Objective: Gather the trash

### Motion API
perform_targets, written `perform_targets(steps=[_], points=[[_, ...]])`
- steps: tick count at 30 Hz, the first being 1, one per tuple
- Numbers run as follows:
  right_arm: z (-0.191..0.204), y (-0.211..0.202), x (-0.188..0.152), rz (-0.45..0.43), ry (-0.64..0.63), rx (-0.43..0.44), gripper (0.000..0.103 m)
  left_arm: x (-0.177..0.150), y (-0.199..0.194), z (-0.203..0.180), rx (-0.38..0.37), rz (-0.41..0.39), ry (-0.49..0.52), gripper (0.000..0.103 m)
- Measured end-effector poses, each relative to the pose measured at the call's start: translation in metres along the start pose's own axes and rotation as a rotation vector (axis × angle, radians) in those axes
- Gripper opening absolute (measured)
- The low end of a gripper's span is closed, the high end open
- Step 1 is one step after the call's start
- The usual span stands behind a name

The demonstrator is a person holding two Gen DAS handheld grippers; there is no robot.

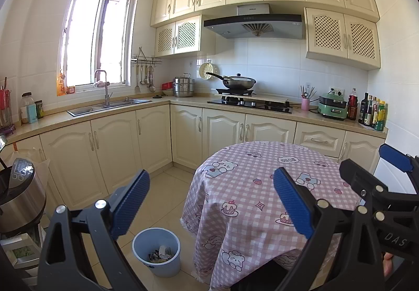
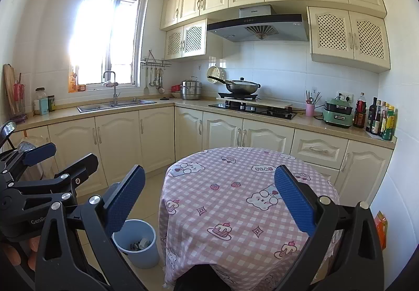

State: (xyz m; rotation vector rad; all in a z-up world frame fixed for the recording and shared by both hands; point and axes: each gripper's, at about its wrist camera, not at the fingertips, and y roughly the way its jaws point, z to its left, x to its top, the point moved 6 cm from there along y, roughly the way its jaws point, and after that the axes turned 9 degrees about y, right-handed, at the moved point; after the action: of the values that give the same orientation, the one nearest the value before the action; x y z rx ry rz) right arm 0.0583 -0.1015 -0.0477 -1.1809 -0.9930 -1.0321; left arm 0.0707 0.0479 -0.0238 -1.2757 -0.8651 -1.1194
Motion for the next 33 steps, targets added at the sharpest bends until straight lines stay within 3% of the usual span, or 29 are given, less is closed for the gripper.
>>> perform_targets(steps=[33], points=[[-0.0084, 0.0060, -0.0026, 0.005, 0.013, -0.019, 0.095, -0.0022, 0.0086, -0.0024, -0.002, 0.020, 0.016, 0.093]])
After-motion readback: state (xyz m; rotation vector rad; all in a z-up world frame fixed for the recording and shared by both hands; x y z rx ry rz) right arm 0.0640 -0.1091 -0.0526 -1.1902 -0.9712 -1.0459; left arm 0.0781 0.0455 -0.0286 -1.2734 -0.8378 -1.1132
